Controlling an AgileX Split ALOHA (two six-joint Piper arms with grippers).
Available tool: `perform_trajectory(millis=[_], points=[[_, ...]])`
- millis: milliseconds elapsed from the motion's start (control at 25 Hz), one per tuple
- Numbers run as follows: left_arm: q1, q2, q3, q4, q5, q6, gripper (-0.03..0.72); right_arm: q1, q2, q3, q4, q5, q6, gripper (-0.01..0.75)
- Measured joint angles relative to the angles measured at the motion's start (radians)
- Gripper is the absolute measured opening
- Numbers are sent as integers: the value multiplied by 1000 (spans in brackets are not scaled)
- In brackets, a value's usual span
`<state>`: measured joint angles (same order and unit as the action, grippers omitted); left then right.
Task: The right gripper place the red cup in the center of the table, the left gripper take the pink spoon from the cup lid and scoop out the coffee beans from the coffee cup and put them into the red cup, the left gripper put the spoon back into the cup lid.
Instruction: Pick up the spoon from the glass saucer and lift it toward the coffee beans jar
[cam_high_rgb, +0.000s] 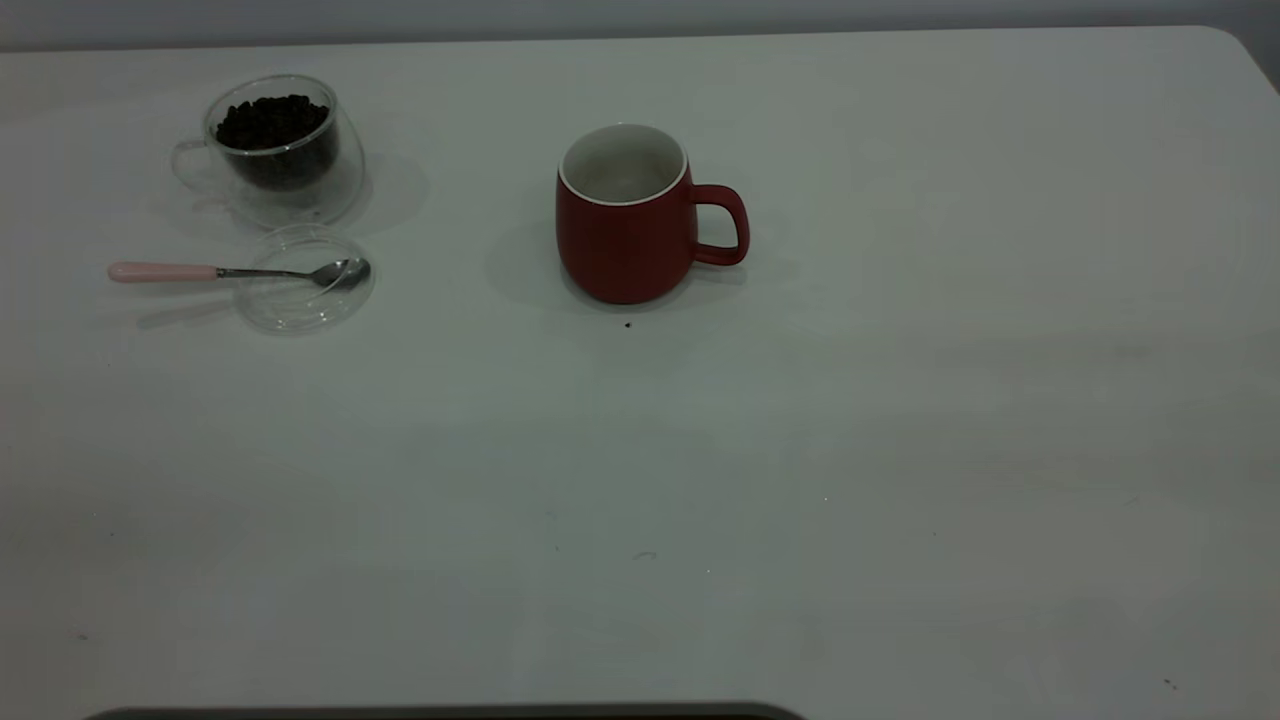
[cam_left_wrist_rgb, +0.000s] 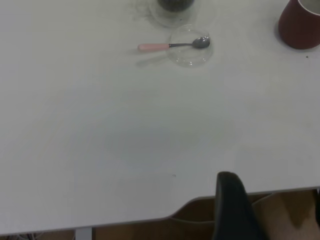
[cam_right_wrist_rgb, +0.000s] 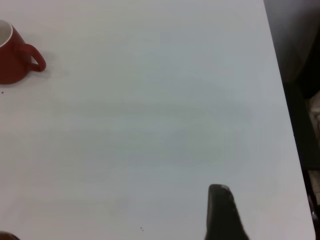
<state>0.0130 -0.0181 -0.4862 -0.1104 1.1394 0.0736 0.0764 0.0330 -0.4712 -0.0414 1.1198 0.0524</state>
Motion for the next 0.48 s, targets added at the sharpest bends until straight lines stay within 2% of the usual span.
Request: perform_trajectory(millis=[360, 480], points=[[0, 5, 0, 0, -3, -43, 452, 0, -6, 0, 0, 0, 0, 488], [0, 90, -10, 0, -31, -59, 452, 0, -6, 0, 0, 0, 0, 488]])
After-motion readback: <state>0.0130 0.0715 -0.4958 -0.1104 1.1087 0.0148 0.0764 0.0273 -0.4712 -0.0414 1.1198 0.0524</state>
